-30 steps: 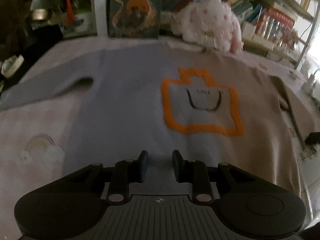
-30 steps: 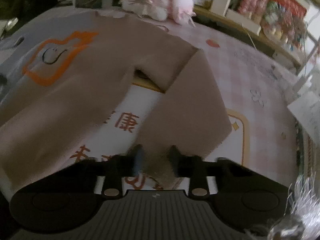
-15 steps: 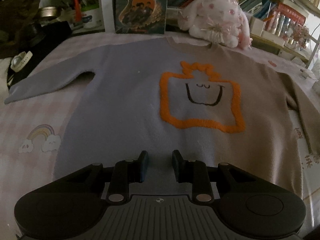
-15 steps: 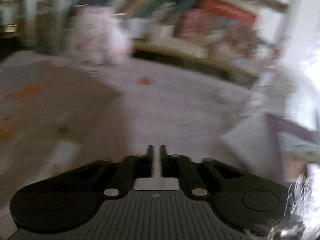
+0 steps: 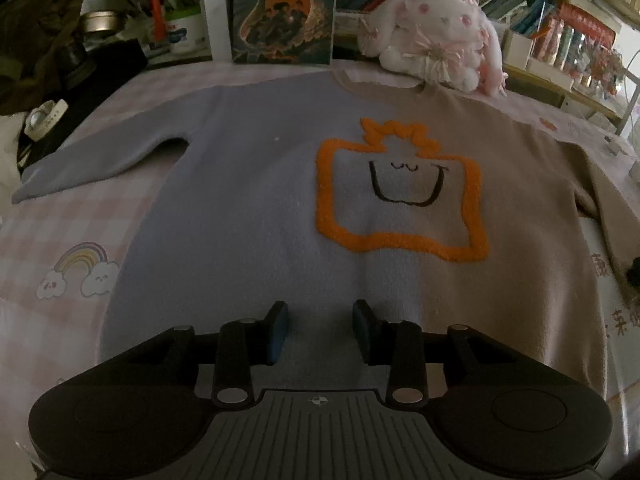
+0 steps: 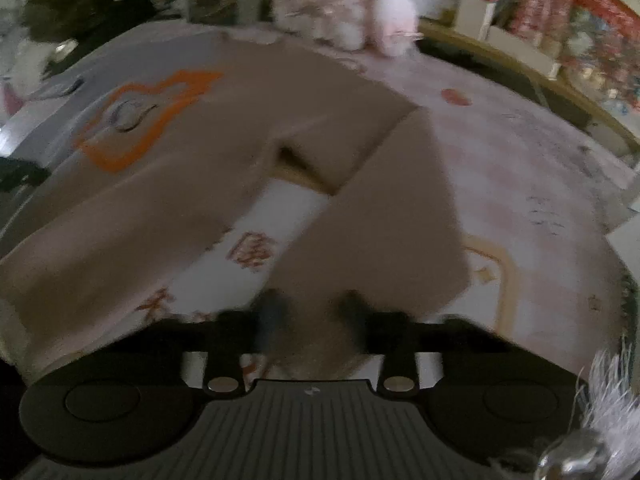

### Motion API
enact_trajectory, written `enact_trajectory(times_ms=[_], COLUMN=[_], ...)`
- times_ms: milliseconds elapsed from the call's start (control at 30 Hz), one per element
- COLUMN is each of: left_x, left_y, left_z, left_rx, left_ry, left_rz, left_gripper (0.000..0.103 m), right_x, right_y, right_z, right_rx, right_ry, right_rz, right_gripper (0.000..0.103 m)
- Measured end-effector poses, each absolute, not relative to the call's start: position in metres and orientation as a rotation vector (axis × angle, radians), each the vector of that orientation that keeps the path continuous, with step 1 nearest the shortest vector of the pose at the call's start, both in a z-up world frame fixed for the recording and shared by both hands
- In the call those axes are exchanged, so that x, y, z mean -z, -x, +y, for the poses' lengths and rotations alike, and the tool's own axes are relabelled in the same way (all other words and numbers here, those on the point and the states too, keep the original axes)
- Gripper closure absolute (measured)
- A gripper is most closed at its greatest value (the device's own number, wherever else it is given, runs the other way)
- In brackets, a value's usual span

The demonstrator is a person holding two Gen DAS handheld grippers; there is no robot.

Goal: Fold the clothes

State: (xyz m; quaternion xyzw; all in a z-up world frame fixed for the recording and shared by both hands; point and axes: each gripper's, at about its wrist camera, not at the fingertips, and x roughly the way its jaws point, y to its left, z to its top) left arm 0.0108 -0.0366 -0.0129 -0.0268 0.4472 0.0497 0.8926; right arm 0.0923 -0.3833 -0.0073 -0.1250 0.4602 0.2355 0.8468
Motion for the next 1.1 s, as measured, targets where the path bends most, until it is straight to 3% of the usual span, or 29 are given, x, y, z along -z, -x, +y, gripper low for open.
enact_trajectory(times_ms=[100,400,433,467,500,567,900,967,1100], left_x=[0.014,0.014,0.014,0.014,0.013,0.012,-0.006,-0.006,-0.004], left_y=[-0.011,-0.011,-0.012,-0.012,-0.012,-0.013,-0.005,-0.002,0.004], left_z=[-0.038,-0.038,-0.038,-0.037,-0.037,-0.035,0.021,0.033,0.05], left_rx=[-0.098,-0.094,-0.094,-0.093,-0.091,-0.09,-0.241,-0.254,-0.241], left_ry=[0.046,0.044,0.045,0.046,0.046,0.044,0.052,0.048,0.021], left_rz=[0.931,0.935,0.936,0.937,0.939,0.944,0.886,0.885,0.891], left_gripper=[0.066,0.066,0.066,0.066,0.066,0.066,0.065,0.053,0.045], right_x=[0.007,-0.038,-0.042,-0.044,-0.047,-0.051,-0.025,-0.018,-0.005], right_y=[-0.101,-0.133,-0.135,-0.135,-0.132,-0.127,-0.081,-0.07,-0.049], right_z=[-0.394,-0.465,-0.47,-0.47,-0.468,-0.463,-0.395,-0.383,-0.358], right_rx=[-0.44,0.054,0.091,0.098,0.083,0.047,-0.215,-0.257,-0.341], right_ry=[0.242,0.281,0.299,0.316,0.322,0.331,0.18,0.128,0.021], right_rz=[0.967,0.751,0.732,0.717,0.703,0.678,0.843,0.889,0.981], right_gripper=[0.099,0.097,0.095,0.088,0.075,0.062,0.062,0.059,0.052])
